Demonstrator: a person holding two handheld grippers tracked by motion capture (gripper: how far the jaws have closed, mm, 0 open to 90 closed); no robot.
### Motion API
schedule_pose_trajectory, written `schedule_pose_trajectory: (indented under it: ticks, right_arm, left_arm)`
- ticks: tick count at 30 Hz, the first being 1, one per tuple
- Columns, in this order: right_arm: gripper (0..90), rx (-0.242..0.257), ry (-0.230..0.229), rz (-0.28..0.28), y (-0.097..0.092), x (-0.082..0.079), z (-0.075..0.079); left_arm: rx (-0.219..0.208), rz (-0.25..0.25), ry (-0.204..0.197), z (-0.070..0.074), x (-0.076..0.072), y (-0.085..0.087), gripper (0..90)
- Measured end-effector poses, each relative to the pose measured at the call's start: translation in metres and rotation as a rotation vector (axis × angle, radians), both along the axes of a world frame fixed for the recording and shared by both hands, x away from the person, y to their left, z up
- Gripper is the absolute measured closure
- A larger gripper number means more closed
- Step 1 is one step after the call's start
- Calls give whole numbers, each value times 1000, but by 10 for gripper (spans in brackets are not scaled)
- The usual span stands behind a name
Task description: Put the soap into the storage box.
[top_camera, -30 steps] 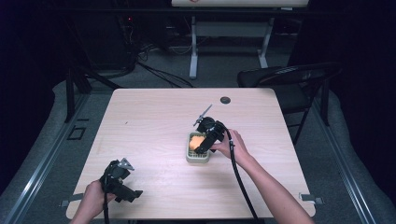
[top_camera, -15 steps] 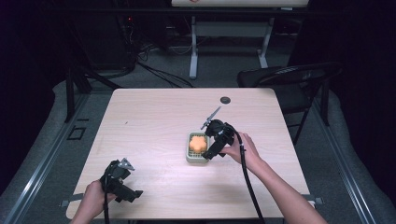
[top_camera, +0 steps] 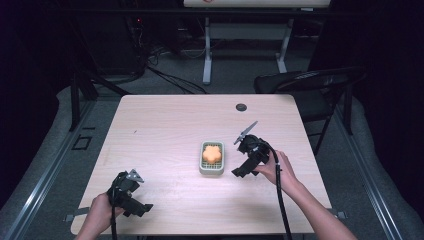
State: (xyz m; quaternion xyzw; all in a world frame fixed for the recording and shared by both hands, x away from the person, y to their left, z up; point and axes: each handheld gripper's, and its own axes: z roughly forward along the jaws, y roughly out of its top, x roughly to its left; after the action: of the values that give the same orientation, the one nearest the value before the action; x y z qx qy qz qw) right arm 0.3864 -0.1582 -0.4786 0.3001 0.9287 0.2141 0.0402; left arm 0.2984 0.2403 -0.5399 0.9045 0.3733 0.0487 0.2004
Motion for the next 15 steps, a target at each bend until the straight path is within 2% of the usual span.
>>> schedule_pose_trajectory:
  ticks: [15]
  right_arm:
    - [16, -21, -6, -38, -38, -25, -8]
  left_arm:
    - [7, -1, 1, -1, 0, -2, 2]
